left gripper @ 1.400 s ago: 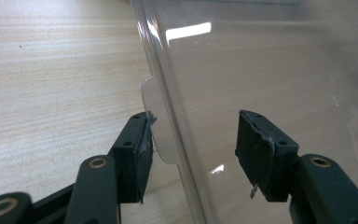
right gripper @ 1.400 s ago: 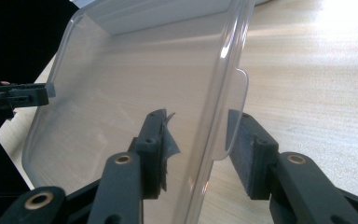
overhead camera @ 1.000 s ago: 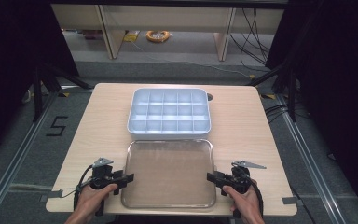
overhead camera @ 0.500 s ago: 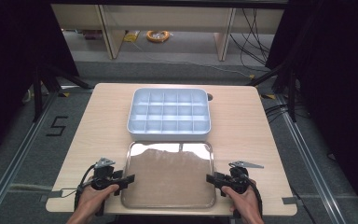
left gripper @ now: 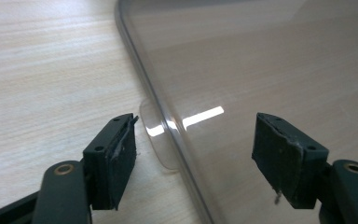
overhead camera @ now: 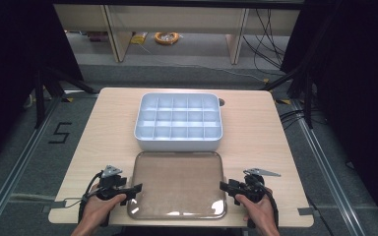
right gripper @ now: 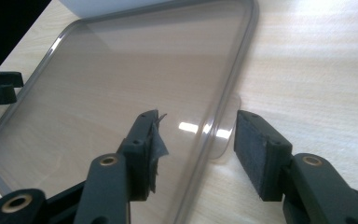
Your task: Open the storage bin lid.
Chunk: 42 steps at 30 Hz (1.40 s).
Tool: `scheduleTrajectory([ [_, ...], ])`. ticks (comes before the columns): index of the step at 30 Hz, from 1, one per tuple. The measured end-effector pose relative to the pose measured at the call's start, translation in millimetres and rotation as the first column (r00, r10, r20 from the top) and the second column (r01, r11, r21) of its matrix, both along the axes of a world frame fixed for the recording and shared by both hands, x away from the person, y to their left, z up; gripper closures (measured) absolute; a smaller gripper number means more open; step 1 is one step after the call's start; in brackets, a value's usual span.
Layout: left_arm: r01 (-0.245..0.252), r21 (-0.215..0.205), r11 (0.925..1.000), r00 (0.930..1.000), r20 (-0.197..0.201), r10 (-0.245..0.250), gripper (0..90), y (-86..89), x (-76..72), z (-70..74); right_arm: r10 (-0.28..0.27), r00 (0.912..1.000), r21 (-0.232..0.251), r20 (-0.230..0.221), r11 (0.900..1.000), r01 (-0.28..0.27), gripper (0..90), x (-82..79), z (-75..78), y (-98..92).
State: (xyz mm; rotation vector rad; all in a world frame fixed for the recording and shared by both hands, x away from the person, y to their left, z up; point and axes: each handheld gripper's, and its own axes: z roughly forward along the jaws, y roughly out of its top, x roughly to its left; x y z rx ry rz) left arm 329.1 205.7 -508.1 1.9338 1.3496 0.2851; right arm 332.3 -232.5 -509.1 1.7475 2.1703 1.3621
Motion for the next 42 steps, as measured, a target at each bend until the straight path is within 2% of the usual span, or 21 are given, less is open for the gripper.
scheduleTrajectory([
  [6,0.009,-0.007,0.9999,1.0,0.004,-0.009,29.8,1.4,-0.2,2.4,0.0,0.9999,0.021,0.015,1.0,0.0,48.5,-0.6,3.3,-0.6],
  [7,0.012,-0.006,0.9999,0.9999,0.005,-0.012,29.7,1.6,-0.2,2.9,0.02,0.9984,0.001,0.054,1.0,-0.02,47.5,1.3,2.2,-2.7],
  [10,0.008,-0.03,0.9995,0.9998,0.018,-0.007,28.8,0.8,-0.6,4.3,0.007,0.9989,0.031,0.045,0.999,-0.009,41.8,-1.2,7.0,0.3],
  [11,0.003,-0.039,0.9992,0.9997,0.023,-0.002,28.2,0.2,-1.0,5.1,0.026,0.9955,0.018,0.091,0.999,-0.027,39.4,0.5,6.5,-0.5],
  [15,0.025,-0.049,0.9985,0.9992,0.033,-0.023,25.7,0.0,-1.9,8.6,0.04,0.9884,-0.005,0.146,0.999,-0.04,34.2,-1.6,12.8,-0.2],
  [20,0.046,-0.044,0.998,0.998,0.046,-0.044,24.7,-3.0,-3.8,11.0,0.037,0.9817,-0.005,0.187,0.999,-0.037,31.9,-3.6,17.4,2.9],
  [21,0.048,-0.037,0.9982,0.9971,0.06,-0.046,24.4,-3.6,-4.4,11.5,0.053,0.9813,-0.035,0.185,0.998,-0.047,31.5,-4.6,19.9,0.8],
  [22,0.048,-0.049,0.9976,0.9973,0.058,-0.045,24.2,-5.0,-4.9,12.7,0.027,0.983,0.009,0.182,1.0,-0.029,31.0,-6.0,20.0,4.1],
  [23,0.052,-0.044,0.9977,0.997,0.06,-0.049,24.1,-5.3,-5.6,13.9,0.055,0.9775,-0.029,0.203,0.998,-0.05,30.8,-5.1,20.9,1.3],
  [24,0.068,-0.034,0.9971,0.9957,0.065,-0.066,24.0,-4.8,-6.1,15.3,0.044,0.9814,-0.025,0.187,0.999,-0.04,30.7,-7.4,22.7,3.2],
  [25,0.047,-0.067,0.9966,0.9957,0.082,-0.042,24.0,-8.3,-6.8,14.8,0.049,0.9741,-0.023,0.221,0.999,-0.045,30.7,-6.6,22.0,3.5],
  [26,0.052,-0.061,0.9968,0.9954,0.084,-0.047,23.9,-8.8,-8.0,16.5,0.059,0.9716,-0.044,0.229,0.998,-0.05,30.6,-7.6,23.7,2.4],
  [29,0.076,-0.047,0.996,0.9933,0.091,-0.071,23.8,-7.6,-10.9,18.0,0.07,0.9668,-0.067,0.246,0.996,-0.056,30.5,-10.1,25.9,3.7],
  [32,0.07,-0.07,0.9951,0.992,0.11,-0.062,23.7,-9.9,-13.8,17.6,0.085,0.9625,-0.078,0.258,0.995,-0.066,30.3,-13.6,28.3,4.4],
  [34,0.097,-0.04,0.9945,0.9896,0.11,-0.092,23.7,-7.4,-15.4,19.0,0.07,0.9686,-0.049,0.239,0.997,-0.061,30.4,-18.1,30.0,7.7],
  [35,0.079,-0.064,0.9948,0.9913,0.111,-0.072,23.7,-9.4,-16.3,19.1,0.094,0.959,-0.074,0.267,0.994,-0.076,30.4,-17.0,29.3,6.1],
  [36,0.08,-0.068,0.9944,0.9905,0.118,-0.072,23.7,-9.7,-17.2,19.7,0.087,0.9577,-0.083,0.274,0.994,-0.067,30.4,-17.5,28.9,6.8],
  [38,0.083,-0.072,0.994,0.9901,0.12,-0.074,23.6,-9.3,-19.2,20.4,0.098,0.9622,-0.074,0.254,0.994,-0.082,29.9,-20.8,31.0,7.4],
  [39,0.08,-0.074,0.9941,0.9905,0.118,-0.071,23.6,-9.8,-20.5,20.8,0.095,0.9568,-0.097,0.275,0.993,-0.071,28.7,-19.8,29.5,7.7],
  [41,0.089,-0.075,0.9932,0.989,0.125,-0.08,23.5,-9.6,-23.3,20.8,0.087,0.9661,-0.091,0.243,0.994,-0.067,27.5,-24.5,31.5,8.6],
  [42,0.097,-0.069,0.9929,0.9883,0.125,-0.088,23.4,-8.8,-25.0,21.3,0.116,0.9504,-0.116,0.289,0.99,-0.086,27.1,-23.1,30.5,6.5],
])
